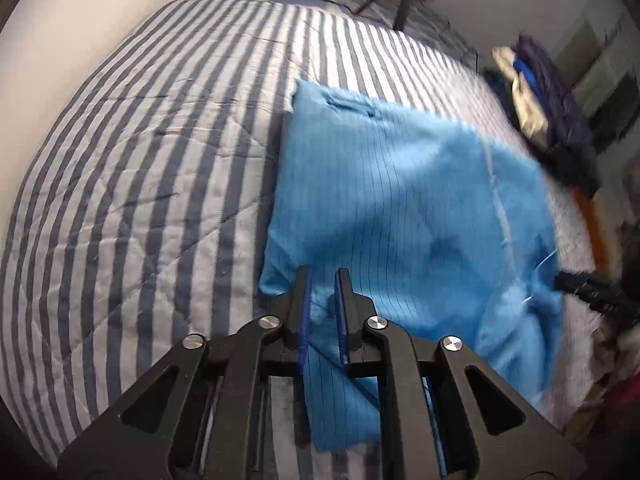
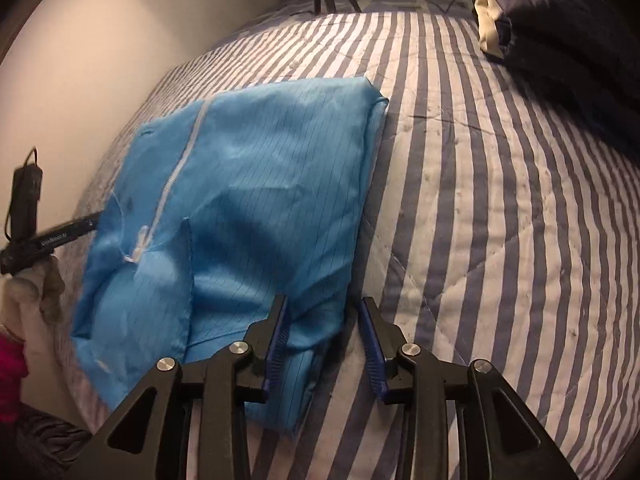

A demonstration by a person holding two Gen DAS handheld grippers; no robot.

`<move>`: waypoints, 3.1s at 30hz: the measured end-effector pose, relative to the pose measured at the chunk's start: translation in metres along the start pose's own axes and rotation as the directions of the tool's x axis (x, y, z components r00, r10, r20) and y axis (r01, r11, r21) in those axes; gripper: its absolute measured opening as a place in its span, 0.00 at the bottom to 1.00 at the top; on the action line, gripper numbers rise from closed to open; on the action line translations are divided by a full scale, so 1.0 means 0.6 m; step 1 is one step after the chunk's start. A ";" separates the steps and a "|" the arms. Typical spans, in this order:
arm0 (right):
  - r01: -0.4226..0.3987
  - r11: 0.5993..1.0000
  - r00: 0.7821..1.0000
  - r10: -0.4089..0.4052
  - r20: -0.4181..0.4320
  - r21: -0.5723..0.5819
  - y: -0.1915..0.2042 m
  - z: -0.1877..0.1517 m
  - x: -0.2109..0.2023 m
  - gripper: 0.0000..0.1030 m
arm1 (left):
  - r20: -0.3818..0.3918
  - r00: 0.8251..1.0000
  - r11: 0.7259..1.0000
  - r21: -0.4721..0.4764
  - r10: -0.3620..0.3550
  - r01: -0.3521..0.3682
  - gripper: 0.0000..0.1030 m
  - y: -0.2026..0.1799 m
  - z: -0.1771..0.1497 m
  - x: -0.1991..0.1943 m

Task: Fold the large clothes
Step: 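Grasp the folded jacket's side with the left tool while the right tool grasps beside it, then lift the folded jacket with both tools and carry it onto the navy garment stack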

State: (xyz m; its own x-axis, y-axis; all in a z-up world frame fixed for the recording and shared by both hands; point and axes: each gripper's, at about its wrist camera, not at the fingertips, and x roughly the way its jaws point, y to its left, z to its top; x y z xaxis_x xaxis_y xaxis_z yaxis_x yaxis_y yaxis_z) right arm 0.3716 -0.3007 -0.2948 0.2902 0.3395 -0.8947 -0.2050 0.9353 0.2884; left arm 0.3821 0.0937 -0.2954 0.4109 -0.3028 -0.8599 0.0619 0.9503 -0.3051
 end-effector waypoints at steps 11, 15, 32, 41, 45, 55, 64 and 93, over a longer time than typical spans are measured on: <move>-0.046 0.999 0.982 0.045 0.186 0.001 -0.002 0.059 -0.050 0.46 | 0.078 0.990 0.975 -0.183 -0.117 0.129 0.40 0.058 0.052 -0.026; -0.042 0.997 0.992 0.034 0.118 0.068 -0.030 0.072 -0.007 0.63 | -0.004 0.973 0.917 -0.335 -0.229 0.215 0.46 0.093 0.058 0.027; -0.492 0.827 0.871 0.464 0.164 0.274 -0.134 0.036 0.037 0.51 | 0.008 0.893 0.793 -0.457 -0.450 0.404 0.46 0.133 0.065 0.082; -0.450 0.863 0.893 0.428 0.141 0.228 -0.075 0.054 0.061 0.38 | -0.019 0.939 0.885 -0.341 -0.342 0.316 0.35 0.070 0.088 0.098; -0.385 0.897 0.922 0.366 0.122 0.218 -0.066 0.051 0.055 0.23 | -0.024 0.966 0.932 -0.270 -0.258 0.242 0.20 0.048 0.086 0.090; -0.093 0.993 0.992 0.086 0.093 0.076 0.051 0.067 0.012 0.05 | 0.064 0.997 0.999 -0.017 -0.043 0.044 0.06 -0.061 0.080 0.013; 0.134 0.987 0.982 -0.120 0.145 -0.090 0.140 0.055 -0.074 0.04 | 0.131 0.991 0.997 0.072 -0.033 0.024 0.05 -0.121 0.042 -0.070; 0.345 0.936 0.863 -0.287 0.416 -0.069 0.181 -0.076 -0.344 0.04 | 0.333 0.930 0.953 0.299 -0.158 0.055 0.05 -0.368 -0.077 -0.271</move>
State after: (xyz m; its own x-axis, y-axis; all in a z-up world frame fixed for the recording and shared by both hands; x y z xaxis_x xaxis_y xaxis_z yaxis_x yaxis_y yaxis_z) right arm 0.2466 -0.2735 -0.0943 0.6979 0.0659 -0.7131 -0.1567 0.9857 -0.0622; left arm 0.2597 -0.0703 -0.1071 0.6748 -0.4077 -0.6151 0.3537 0.9102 -0.2153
